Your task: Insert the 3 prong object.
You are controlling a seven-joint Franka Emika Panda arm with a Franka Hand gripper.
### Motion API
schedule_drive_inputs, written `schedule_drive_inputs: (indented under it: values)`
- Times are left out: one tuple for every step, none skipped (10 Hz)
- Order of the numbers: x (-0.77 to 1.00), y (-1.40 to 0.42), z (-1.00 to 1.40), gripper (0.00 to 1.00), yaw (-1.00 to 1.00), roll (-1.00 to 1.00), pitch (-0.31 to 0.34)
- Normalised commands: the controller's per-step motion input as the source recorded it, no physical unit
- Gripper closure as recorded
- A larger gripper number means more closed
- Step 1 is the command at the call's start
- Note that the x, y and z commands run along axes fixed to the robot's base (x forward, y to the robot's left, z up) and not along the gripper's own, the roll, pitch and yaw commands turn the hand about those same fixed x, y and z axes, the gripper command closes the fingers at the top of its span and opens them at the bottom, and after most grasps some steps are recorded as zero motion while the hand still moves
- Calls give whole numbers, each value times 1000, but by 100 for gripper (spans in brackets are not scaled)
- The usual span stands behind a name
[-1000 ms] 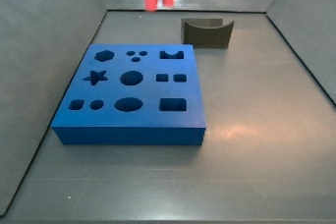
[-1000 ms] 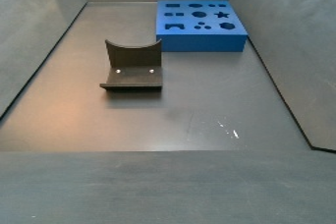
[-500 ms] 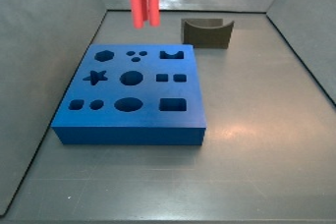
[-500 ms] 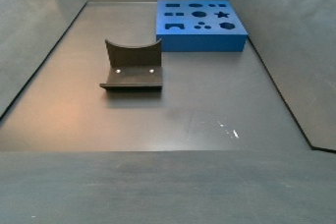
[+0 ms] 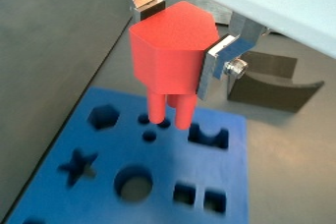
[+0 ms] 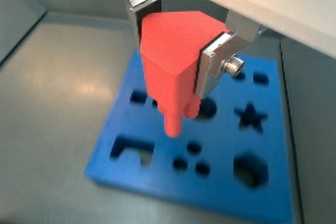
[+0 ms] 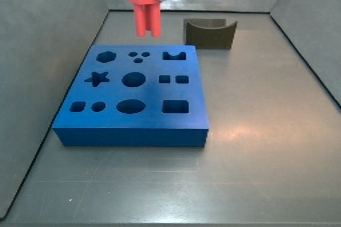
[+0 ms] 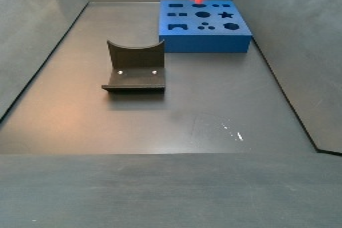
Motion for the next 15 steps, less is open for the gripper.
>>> schedule_drive_inputs:
  values:
    - [6,606,-311,100,-426,0,0]
    - [54,43,-283,100,-1000,0,0]
    - [0,0,-309,100,-1000,0,0]
    - [0,0,-340,100,-1000,0,0]
    - [0,0,-337,100,-1000,0,0]
    - [0,0,-337,100,-1000,0,0]
    - [0,0,-329,100,-1000,0,0]
    - [0,0,-254,100,-1000,0,-23]
    - [0,0,-100,100,-1000,0,-34]
    - [-203,0,0,100,-866,-94,-106]
    - [-386,0,-111,100,-680,-240,-214]
    - [-414,0,-97,100,-634,-251,-230]
    - [-437,0,-171,100,-651,-279,-211]
    - [-517,0,-154,100,-491,-210,-214]
    - [-246,-23,-180,100,-489,-181,-180]
